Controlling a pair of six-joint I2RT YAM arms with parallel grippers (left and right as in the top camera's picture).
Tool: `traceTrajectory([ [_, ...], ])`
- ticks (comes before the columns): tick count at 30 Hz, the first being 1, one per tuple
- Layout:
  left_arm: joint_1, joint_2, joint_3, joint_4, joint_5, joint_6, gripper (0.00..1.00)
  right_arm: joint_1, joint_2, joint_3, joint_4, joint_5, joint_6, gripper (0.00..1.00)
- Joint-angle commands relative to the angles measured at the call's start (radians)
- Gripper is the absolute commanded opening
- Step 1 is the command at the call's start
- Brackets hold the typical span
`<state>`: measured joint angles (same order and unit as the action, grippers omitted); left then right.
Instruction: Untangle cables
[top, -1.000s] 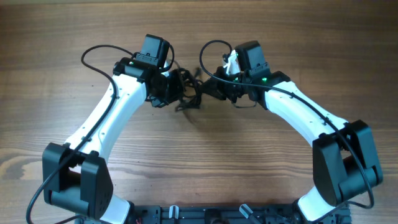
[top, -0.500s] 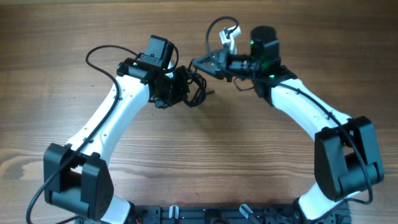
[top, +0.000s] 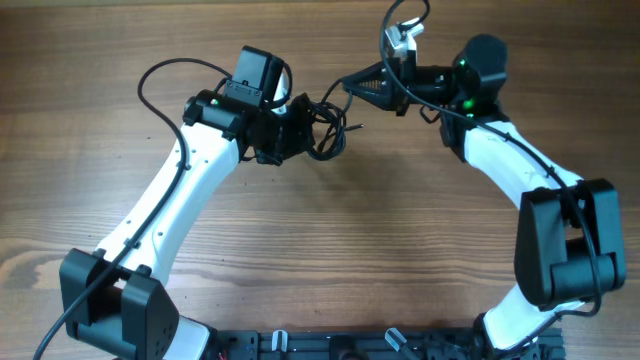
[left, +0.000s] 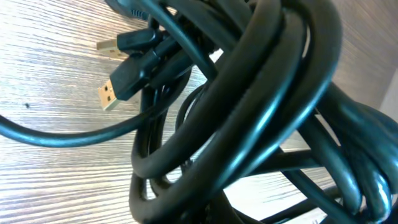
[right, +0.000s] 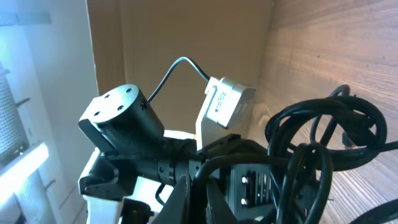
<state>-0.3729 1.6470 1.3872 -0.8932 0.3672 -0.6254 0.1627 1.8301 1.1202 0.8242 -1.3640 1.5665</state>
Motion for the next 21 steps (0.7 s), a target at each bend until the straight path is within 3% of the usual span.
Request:
traceTrajectory([
  [1,0.023,0.04,-0.061,-0.078,-0.129,-0.008,0.04,-0.075,-0.034,0.05,-0.023,0.064,-0.077,0.04],
  [5,0.022,0.04,-0.061,-0.08,-0.129,-0.002,0.04,-0.032,-0.034,0.05,-0.303,0.068,-0.334,0.04],
  [12,0.023,0.04,-0.061,-0.147,-0.11,0.233,0.04,-0.003,-0.034,0.05,-0.975,0.383,-0.824,0.05],
  [16,0.023,0.04,-0.061,-0.156,-0.122,0.294,0.04,-0.001,-0.035,0.05,-1.106,0.479,-0.909,0.05],
  [21,0.023,0.04,-0.061,-0.167,-0.15,0.292,0.04,-0.051,-0.067,0.053,-1.142,0.533,-0.912,0.05],
])
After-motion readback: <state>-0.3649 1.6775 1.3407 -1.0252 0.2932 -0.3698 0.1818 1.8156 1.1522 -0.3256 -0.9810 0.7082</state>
